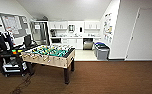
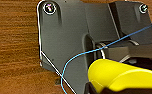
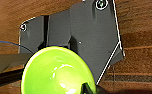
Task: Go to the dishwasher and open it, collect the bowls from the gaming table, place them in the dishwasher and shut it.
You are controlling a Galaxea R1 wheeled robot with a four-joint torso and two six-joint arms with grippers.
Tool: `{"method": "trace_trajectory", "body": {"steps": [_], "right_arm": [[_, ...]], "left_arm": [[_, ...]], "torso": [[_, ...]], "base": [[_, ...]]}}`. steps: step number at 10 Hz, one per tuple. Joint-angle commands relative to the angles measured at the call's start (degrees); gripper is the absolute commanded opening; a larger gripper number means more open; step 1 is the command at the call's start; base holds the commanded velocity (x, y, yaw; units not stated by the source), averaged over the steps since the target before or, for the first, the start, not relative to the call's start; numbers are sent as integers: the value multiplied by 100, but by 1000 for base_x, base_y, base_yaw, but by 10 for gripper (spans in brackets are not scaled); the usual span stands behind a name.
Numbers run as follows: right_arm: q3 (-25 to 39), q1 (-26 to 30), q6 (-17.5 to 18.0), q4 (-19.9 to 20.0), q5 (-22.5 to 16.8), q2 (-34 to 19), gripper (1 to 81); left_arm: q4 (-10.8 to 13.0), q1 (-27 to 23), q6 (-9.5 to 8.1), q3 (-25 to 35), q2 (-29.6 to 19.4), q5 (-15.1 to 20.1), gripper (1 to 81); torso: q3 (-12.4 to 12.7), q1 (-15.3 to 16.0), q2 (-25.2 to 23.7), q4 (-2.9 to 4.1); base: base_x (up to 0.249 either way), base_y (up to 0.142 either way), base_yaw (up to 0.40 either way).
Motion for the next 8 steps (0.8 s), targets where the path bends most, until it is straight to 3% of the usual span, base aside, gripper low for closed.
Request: {"method": "trace_trajectory", "body": {"steps": [1,8], "right_arm": [[28,305,-30,-40,-336,-135,10],[28,314,-30,-40,-345,-126,10]], "left_arm": [[47,-285,32,-4,-61,351,10],[47,-285,32,-4,-9,351,10]], "torso": [[0,0,0,0],[0,2,2,0]], "base": [[137,0,0],[137,-9,0]]}}
